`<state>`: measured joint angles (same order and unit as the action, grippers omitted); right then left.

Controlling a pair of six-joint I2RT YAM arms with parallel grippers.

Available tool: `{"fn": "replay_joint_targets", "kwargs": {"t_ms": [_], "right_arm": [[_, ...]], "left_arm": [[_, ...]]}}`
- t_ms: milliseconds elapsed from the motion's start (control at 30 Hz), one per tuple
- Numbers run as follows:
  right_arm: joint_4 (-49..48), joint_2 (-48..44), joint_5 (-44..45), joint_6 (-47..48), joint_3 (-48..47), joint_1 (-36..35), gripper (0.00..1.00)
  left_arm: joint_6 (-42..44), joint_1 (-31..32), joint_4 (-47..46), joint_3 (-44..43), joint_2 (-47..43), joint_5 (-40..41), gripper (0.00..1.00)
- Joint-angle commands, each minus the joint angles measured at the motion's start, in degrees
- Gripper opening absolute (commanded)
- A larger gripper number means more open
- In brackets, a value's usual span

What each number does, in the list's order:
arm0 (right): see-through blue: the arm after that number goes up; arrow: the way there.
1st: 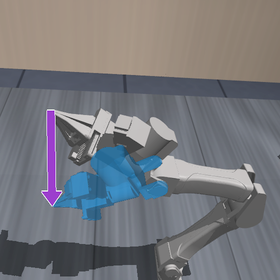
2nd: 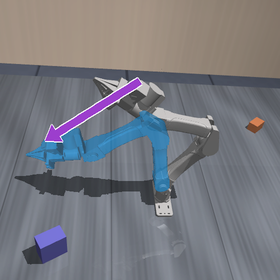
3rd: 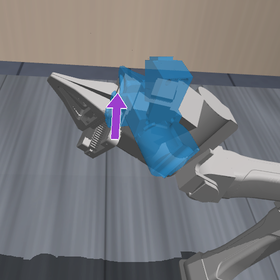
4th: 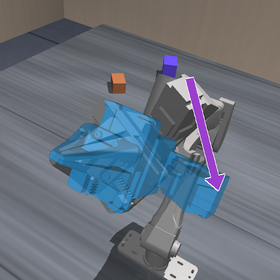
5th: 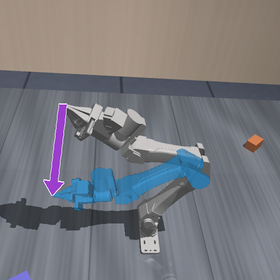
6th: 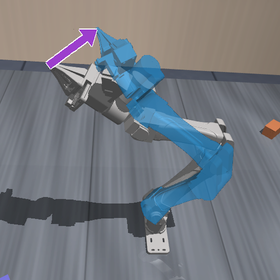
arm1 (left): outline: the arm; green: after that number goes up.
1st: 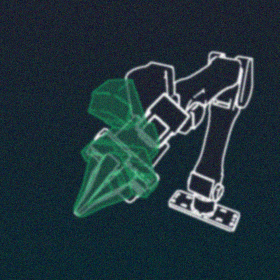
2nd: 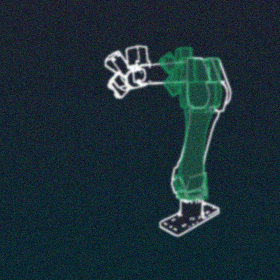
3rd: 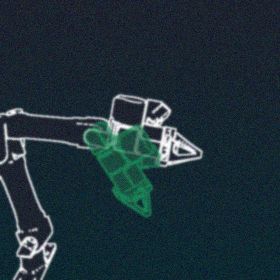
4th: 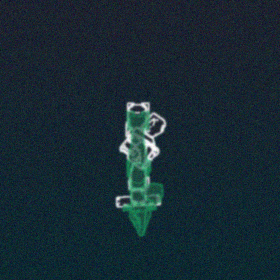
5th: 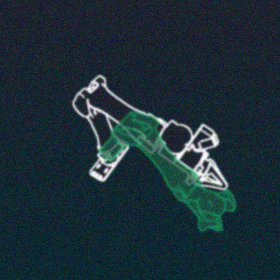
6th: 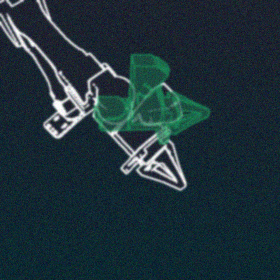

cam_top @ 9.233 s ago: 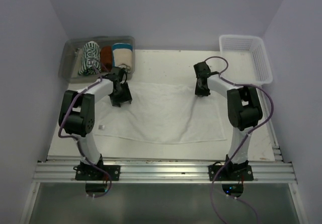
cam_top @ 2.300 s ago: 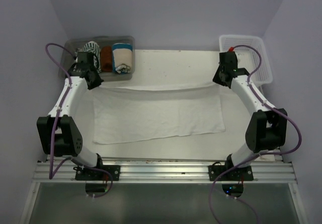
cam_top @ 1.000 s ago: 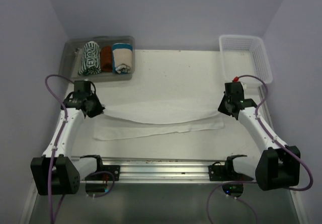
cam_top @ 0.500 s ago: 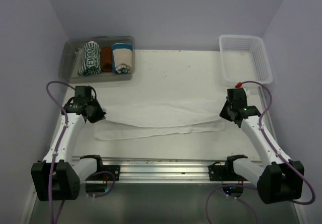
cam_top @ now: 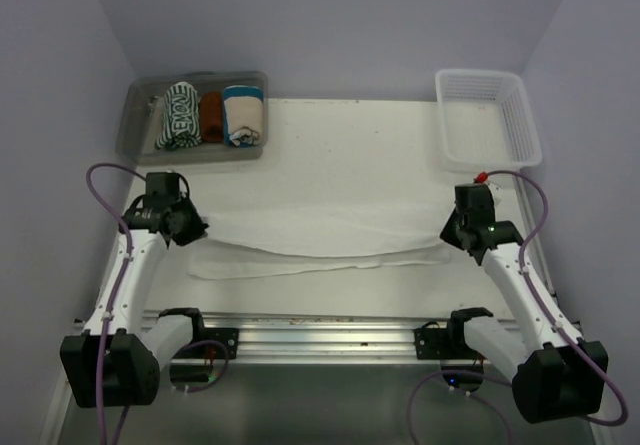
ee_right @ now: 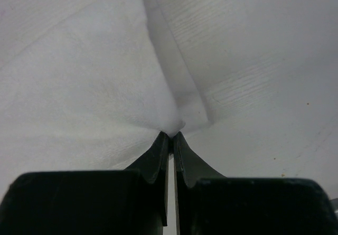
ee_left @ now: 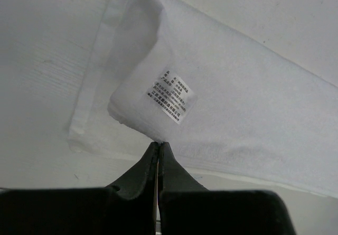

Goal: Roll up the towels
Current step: Fold the towel

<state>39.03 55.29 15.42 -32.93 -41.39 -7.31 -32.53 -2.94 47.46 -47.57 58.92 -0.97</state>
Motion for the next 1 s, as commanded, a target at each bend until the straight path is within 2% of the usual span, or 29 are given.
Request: {"fn": "replay_joint_targets", "kwargs": {"t_ms": [0, 333, 700, 967], "right_arm": [[1.6, -1.2, -1.0, -2.8, 2.2, 0.4, 0.0], [1.1, 1.9, -1.4, -5.7, 2.7, 0.4, 0.0], [6.0, -4.3, 5.8, -5.4, 0.1, 0.4, 0.0], [6.0, -4.7, 3.0, -8.1, 3.0, 0.4, 0.0]], "left_arm": [[-1.6, -0.4, 1.0, 2.3, -0.6, 0.8, 0.0], [-4.2, -0.4, 0.9, 3.8, 0.1, 2.4, 0.0], [-5.2, -0.4, 3.5, 0.7, -2.4, 6.1, 0.0], [-6.7, -0.4, 3.1, 4.6, -3.8, 4.0, 0.0]]}}
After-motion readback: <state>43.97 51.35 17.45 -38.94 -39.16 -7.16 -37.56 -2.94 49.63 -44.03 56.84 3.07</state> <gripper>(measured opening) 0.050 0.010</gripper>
